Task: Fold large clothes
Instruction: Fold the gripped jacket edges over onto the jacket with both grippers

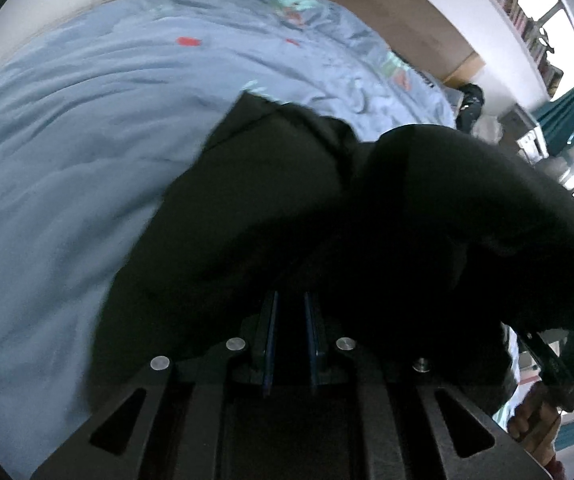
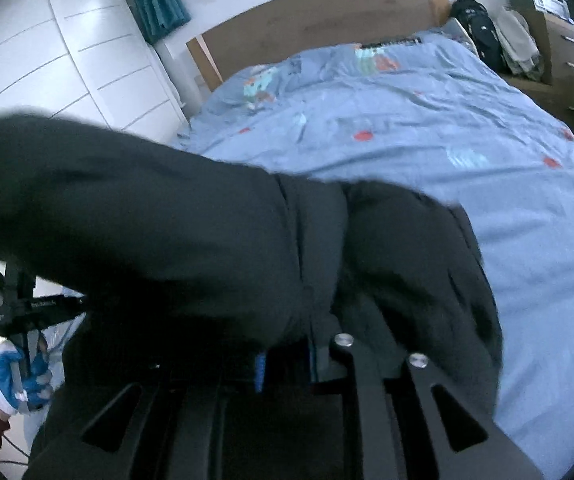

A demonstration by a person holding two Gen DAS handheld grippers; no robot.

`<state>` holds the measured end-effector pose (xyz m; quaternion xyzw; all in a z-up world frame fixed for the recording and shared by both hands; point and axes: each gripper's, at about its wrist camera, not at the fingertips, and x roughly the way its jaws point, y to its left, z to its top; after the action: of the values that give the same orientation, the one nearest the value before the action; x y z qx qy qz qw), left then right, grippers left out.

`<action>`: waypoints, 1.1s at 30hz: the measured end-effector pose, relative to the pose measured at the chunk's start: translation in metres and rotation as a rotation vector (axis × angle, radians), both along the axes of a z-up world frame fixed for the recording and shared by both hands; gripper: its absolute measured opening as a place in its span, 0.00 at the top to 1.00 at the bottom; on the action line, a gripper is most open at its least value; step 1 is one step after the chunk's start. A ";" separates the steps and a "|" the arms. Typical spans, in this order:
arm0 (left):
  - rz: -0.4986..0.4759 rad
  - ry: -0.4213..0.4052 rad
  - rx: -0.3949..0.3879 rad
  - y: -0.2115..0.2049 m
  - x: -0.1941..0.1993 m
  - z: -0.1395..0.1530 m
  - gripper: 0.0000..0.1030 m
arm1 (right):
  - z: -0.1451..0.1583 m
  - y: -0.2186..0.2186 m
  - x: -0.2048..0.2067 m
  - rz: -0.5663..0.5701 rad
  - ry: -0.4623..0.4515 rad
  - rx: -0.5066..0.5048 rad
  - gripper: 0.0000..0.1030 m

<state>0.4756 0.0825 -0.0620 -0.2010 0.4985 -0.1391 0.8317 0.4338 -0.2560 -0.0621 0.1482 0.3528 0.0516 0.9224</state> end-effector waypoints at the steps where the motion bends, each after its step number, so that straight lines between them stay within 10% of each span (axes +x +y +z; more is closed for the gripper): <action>1: 0.008 0.002 0.014 0.005 -0.008 0.004 0.89 | -0.001 -0.001 -0.011 0.005 0.014 0.005 0.84; 6: 0.005 -0.044 0.051 0.008 -0.025 0.046 0.85 | 0.015 -0.010 -0.068 0.009 0.079 -0.033 0.82; 10: -0.035 -0.120 0.063 -0.015 -0.019 0.096 0.51 | 0.056 -0.014 -0.082 -0.001 0.049 -0.064 0.58; 19: -0.147 -0.166 0.051 -0.098 0.027 0.128 0.38 | 0.132 0.039 -0.011 0.117 -0.020 -0.114 0.38; 33: -0.220 -0.091 0.209 -0.141 -0.001 0.000 0.37 | -0.008 0.070 -0.001 0.177 0.223 -0.262 0.38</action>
<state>0.4745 -0.0590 -0.0617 -0.0512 0.4913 -0.1856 0.8495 0.4330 -0.1863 -0.0704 -0.0001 0.4683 0.0692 0.8808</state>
